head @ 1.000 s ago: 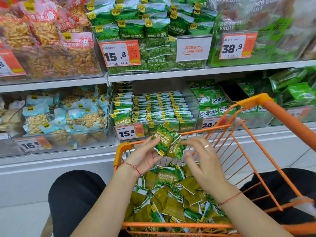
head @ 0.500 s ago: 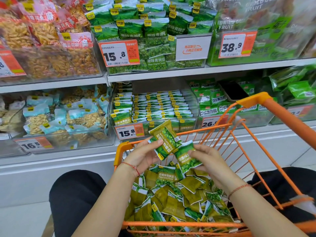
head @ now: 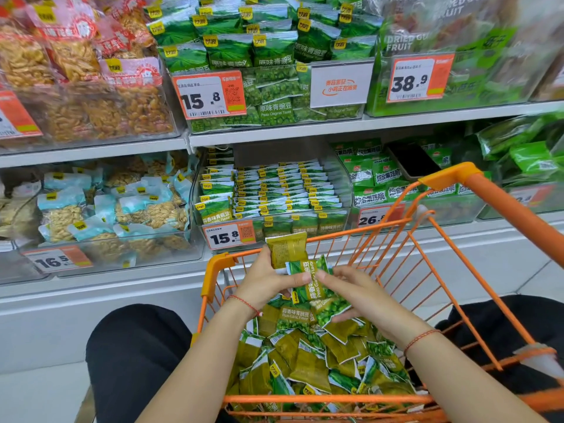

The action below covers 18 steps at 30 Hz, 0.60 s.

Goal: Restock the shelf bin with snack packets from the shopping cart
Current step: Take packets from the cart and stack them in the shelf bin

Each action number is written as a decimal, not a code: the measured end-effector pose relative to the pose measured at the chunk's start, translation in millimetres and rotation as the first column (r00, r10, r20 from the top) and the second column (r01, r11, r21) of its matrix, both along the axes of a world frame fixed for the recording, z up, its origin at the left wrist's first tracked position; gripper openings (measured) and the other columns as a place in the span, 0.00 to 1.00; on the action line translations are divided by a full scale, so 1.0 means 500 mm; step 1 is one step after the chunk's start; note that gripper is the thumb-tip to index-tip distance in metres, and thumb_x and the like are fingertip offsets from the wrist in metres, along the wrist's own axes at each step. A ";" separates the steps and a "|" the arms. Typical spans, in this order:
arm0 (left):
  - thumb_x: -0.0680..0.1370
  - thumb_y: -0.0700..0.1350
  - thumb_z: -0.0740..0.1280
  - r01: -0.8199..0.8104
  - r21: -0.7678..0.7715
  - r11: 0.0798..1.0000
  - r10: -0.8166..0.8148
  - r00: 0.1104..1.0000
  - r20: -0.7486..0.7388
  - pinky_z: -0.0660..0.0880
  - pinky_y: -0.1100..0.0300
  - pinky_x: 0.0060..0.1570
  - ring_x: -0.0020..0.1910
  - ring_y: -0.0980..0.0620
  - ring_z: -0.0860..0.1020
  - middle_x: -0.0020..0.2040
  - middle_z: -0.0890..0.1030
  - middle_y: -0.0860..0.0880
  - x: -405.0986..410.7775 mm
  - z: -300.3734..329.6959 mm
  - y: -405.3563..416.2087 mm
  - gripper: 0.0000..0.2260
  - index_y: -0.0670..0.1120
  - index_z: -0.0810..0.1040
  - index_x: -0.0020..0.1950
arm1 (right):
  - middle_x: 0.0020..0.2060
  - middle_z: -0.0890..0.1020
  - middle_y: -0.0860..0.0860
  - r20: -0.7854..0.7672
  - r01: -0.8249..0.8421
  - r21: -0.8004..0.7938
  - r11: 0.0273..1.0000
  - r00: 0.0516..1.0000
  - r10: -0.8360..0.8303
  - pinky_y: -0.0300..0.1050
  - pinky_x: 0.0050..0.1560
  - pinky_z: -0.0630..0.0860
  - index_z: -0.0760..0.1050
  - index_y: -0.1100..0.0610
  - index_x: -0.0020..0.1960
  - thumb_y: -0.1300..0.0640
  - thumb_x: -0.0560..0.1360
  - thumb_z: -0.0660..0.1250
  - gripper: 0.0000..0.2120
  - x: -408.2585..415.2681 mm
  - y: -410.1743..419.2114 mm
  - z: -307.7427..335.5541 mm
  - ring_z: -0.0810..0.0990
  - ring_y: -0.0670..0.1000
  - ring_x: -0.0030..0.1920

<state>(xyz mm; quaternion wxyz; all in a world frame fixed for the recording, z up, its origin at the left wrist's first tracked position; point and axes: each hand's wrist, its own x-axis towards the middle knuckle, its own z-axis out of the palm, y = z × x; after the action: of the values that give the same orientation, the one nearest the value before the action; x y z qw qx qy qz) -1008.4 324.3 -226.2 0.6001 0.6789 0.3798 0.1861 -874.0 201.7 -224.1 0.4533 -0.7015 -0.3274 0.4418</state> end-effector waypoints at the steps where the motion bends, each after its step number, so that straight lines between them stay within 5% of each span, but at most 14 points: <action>1: 0.68 0.46 0.77 0.002 0.019 1.000 -0.002 1.000 -0.019 0.77 0.64 0.32 0.36 0.62 0.75 0.63 0.69 0.51 0.002 -0.006 -0.001 0.34 0.42 0.62 0.67 | 0.70 0.66 0.55 0.026 -0.021 -0.020 1.000 0.999 0.022 0.45 0.41 0.82 0.61 0.60 0.73 0.42 0.73 0.66 0.36 -0.002 0.000 -0.003 0.70 0.50 0.63; 3: 0.66 0.51 0.75 0.012 -0.026 1.000 -0.011 0.999 0.035 0.76 0.64 0.30 0.38 0.60 0.78 0.67 0.69 0.48 0.002 -0.010 0.000 0.38 0.42 0.62 0.70 | 0.73 0.63 0.55 0.011 -0.014 -0.022 1.000 1.000 0.014 0.46 0.42 0.82 0.57 0.61 0.75 0.44 0.75 0.66 0.37 -0.001 -0.001 -0.006 0.68 0.52 0.67; 7: 0.76 0.42 0.68 -0.150 -0.286 0.946 0.241 0.917 0.318 0.81 0.56 0.41 0.52 0.54 0.78 0.67 0.69 0.49 0.003 -0.002 0.013 0.19 0.44 0.67 0.66 | 0.69 0.64 0.52 -0.095 0.086 -0.003 0.996 0.992 -0.086 0.47 0.41 0.83 0.60 0.59 0.73 0.48 0.75 0.67 0.32 0.003 -0.004 0.001 0.67 0.51 0.64; 10: 0.74 0.29 0.66 -0.163 -0.031 0.986 0.162 0.903 0.399 0.78 0.58 0.49 0.55 0.49 0.78 0.57 0.77 0.50 -0.002 -0.007 0.025 0.14 0.46 0.76 0.52 | 0.66 0.66 0.50 -0.151 0.228 0.029 0.973 0.963 -0.221 0.51 0.43 0.83 0.63 0.56 0.71 0.50 0.77 0.66 0.26 0.015 0.000 0.000 0.67 0.48 0.58; 13: 0.70 0.24 0.68 -0.046 0.152 0.987 -0.006 0.946 0.325 0.76 0.64 0.52 0.60 0.58 0.75 0.60 0.76 0.52 0.000 -0.018 0.012 0.18 0.48 0.81 0.43 | 0.72 0.63 0.52 -0.239 0.336 0.021 0.942 0.916 -0.322 0.53 0.47 0.82 0.57 0.58 0.75 0.52 0.77 0.66 0.32 0.027 0.007 -0.004 0.68 0.49 0.57; 18: 0.69 0.28 0.65 0.059 0.191 0.980 -0.107 0.961 0.254 0.77 0.46 0.55 0.66 0.54 0.72 0.64 0.75 0.56 0.005 -0.022 -0.005 0.24 0.57 0.85 0.46 | 0.74 0.61 0.53 -0.483 0.339 0.045 0.940 0.831 -0.277 0.55 0.44 0.82 0.56 0.58 0.76 0.58 0.74 0.70 0.36 0.033 0.015 -0.020 0.66 0.54 0.70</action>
<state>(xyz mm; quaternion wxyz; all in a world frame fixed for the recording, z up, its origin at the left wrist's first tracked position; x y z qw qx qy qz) -1006.0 322.0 -237.3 0.5880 0.7155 0.2495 0.2830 -857.6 209.0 -234.0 0.6284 -0.5865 -0.1182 0.4972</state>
